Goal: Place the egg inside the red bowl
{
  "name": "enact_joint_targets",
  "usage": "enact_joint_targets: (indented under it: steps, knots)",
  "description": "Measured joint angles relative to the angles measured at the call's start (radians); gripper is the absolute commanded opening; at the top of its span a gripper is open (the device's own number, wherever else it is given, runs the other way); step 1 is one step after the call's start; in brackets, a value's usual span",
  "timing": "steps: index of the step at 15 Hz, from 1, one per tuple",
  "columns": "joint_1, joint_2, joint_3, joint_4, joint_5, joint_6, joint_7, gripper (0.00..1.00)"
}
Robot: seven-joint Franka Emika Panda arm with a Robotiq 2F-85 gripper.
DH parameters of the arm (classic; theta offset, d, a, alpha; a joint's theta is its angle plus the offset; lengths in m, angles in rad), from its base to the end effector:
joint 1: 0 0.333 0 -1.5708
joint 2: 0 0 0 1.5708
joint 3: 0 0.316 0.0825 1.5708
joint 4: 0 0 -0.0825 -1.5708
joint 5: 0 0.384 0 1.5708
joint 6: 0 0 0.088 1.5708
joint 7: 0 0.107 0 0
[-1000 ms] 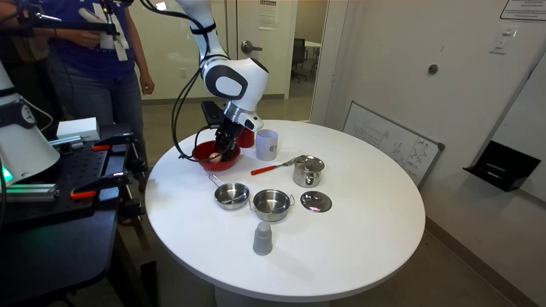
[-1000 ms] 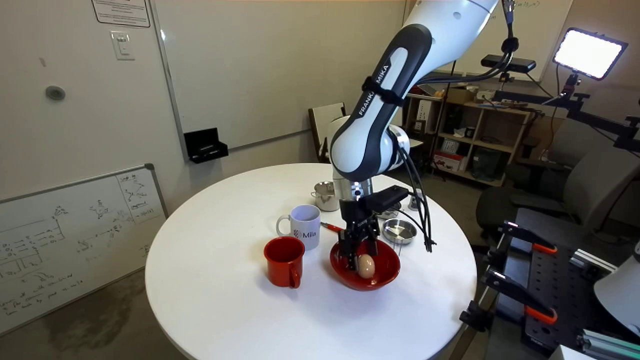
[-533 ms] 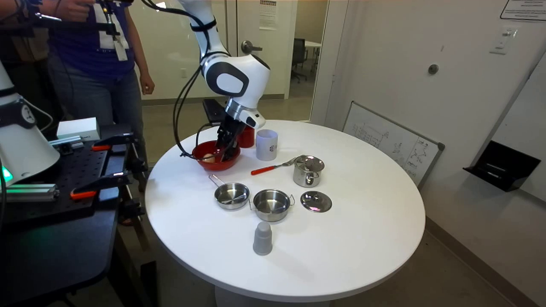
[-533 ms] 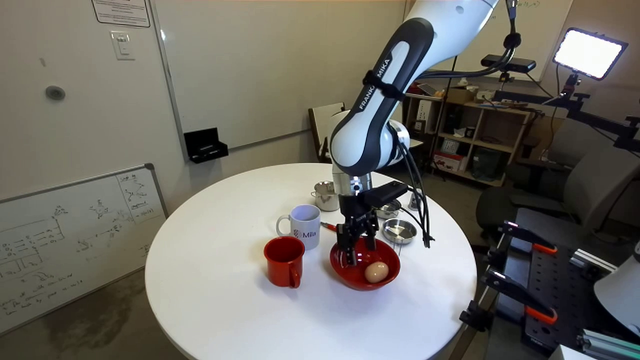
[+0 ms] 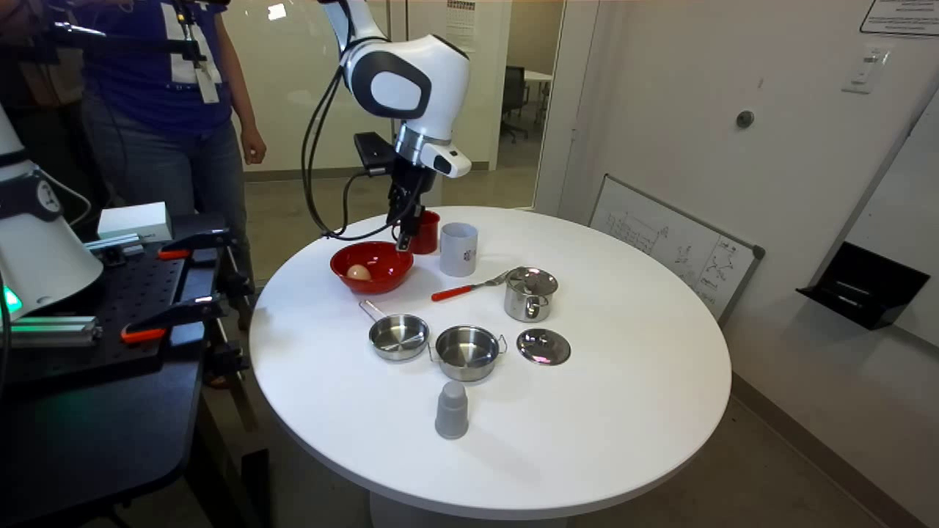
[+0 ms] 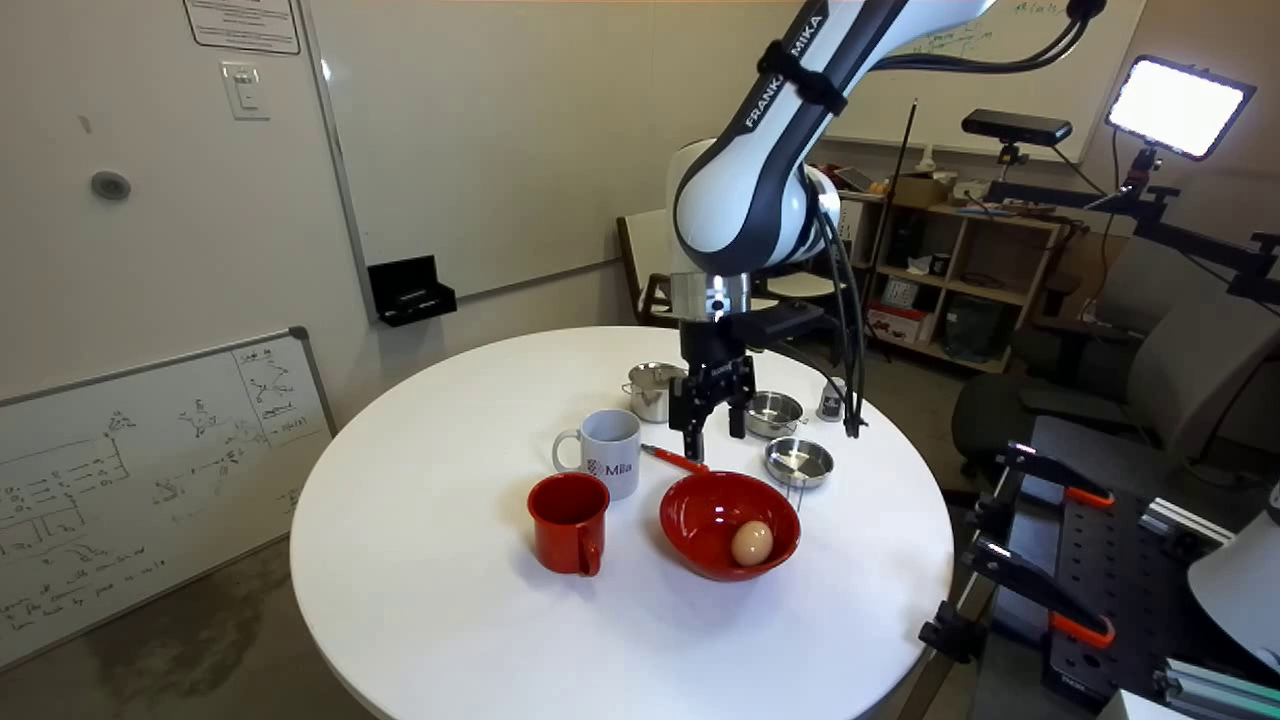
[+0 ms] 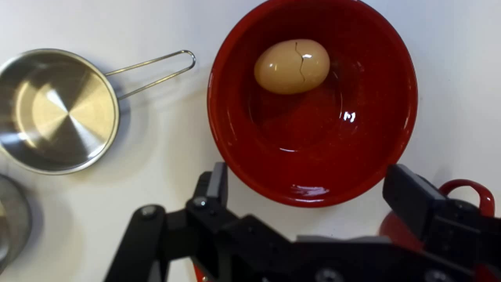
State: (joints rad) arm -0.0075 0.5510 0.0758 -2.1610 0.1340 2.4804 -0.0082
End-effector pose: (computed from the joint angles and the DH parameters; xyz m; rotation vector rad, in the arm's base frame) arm 0.5307 0.0383 0.1208 -3.0167 0.0687 0.3561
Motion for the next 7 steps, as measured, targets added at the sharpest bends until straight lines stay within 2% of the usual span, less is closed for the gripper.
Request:
enact_joint_targets:
  steps: [7]
  knots:
    - [-0.002,-0.125,-0.040,-0.064,0.001,0.037,0.060,1.00]
